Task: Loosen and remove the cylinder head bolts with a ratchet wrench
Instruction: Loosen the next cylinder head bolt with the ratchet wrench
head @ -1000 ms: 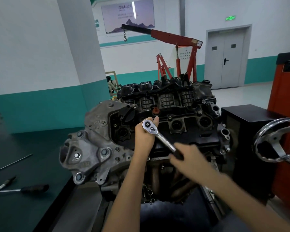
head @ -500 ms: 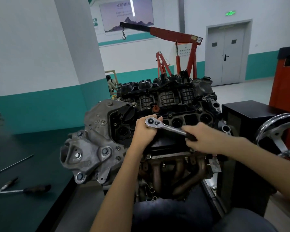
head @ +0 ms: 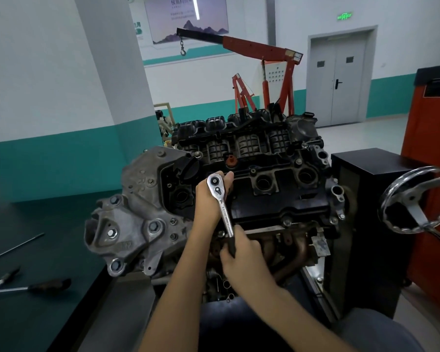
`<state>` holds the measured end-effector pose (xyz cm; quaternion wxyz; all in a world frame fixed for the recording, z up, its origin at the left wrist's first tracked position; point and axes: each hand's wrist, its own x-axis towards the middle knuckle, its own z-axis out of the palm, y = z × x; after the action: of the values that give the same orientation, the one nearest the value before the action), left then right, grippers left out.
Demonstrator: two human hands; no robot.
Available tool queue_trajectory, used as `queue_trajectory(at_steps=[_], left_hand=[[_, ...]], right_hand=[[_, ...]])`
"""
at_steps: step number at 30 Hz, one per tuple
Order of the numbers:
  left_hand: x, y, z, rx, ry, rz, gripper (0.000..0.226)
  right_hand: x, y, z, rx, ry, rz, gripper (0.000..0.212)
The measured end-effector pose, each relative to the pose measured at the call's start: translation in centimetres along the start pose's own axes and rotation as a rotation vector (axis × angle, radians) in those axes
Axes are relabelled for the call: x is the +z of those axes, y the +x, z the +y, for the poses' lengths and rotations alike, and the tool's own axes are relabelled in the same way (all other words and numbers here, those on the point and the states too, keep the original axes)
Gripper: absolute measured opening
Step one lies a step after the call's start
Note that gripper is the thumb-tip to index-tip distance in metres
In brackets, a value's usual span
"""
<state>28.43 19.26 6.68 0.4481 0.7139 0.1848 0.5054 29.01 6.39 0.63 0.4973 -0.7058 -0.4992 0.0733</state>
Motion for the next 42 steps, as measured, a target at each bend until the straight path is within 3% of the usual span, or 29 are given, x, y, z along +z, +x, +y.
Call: queue_trajectory(at_steps=[3, 7, 10, 12, 17, 20, 24, 29, 31, 33, 35, 38, 42], left_hand=[[-0.3, 0.0, 0.4, 0.015, 0.035, -0.054, 0.054], [-0.2, 0.0, 1.1, 0.054, 0.078, -0.103, 0.054], [-0.8, -0.2, 0.6, 0.029, 0.013, -0.079, 0.049], [-0.8, -0.4, 0.4, 0.016, -0.028, -0.076, 0.048], [0.6, -0.4, 0.4, 0.003, -0.037, 0.008, 0.057], [0.5, -0.3, 0.1, 0.030, 0.013, 0.026, 0.051], [-0.3, 0.0, 0.3, 0.034, 0.079, -0.041, 0.052], [0.0, 0.3, 1.0, 0.032, 0.129, -0.131, 0.055], [0.1, 0.2, 1.1, 0.036, 0.112, -0.113, 0.056], [0.1, -0.1, 1.0, 0.026, 0.062, -0.091, 0.055], [0.2, -0.5, 0.9, 0.011, 0.001, -0.056, 0.052], [0.8, -0.6, 0.8, -0.010, -0.001, -0.003, 0.050], [1.0, -0.4, 0.9, 0.033, 0.053, 0.019, 0.051]], right_hand=[[-5.6, 1.8, 1.5, -0.104, -0.206, -0.138, 0.019], [-14.8, 7.3, 0.2, -0.328, -0.655, -0.318, 0.013], [-15.7, 9.2, -1.2, -0.446, -0.846, -0.301, 0.013], [-13.9, 7.4, 0.0, -0.371, -0.713, -0.250, 0.015], [-4.4, 0.4, 2.0, -0.081, -0.039, 0.012, 0.021], [1.6, -0.5, 0.2, 0.029, 0.105, 0.097, 0.013], [-0.6, 0.0, 0.2, 0.005, 0.021, -0.024, 0.019], [-12.4, 5.1, 1.3, -0.225, -0.529, -0.253, 0.016], [-14.6, 7.4, 0.6, -0.314, -0.750, -0.271, 0.015], [-14.4, 7.8, 0.8, -0.349, -0.796, -0.222, 0.016], [-12.3, 5.8, 1.9, -0.297, -0.674, -0.121, 0.015], [-6.3, 1.1, 2.3, -0.105, -0.237, -0.008, 0.012], [0.9, -0.6, 0.6, 0.057, 0.034, 0.087, 0.030]])
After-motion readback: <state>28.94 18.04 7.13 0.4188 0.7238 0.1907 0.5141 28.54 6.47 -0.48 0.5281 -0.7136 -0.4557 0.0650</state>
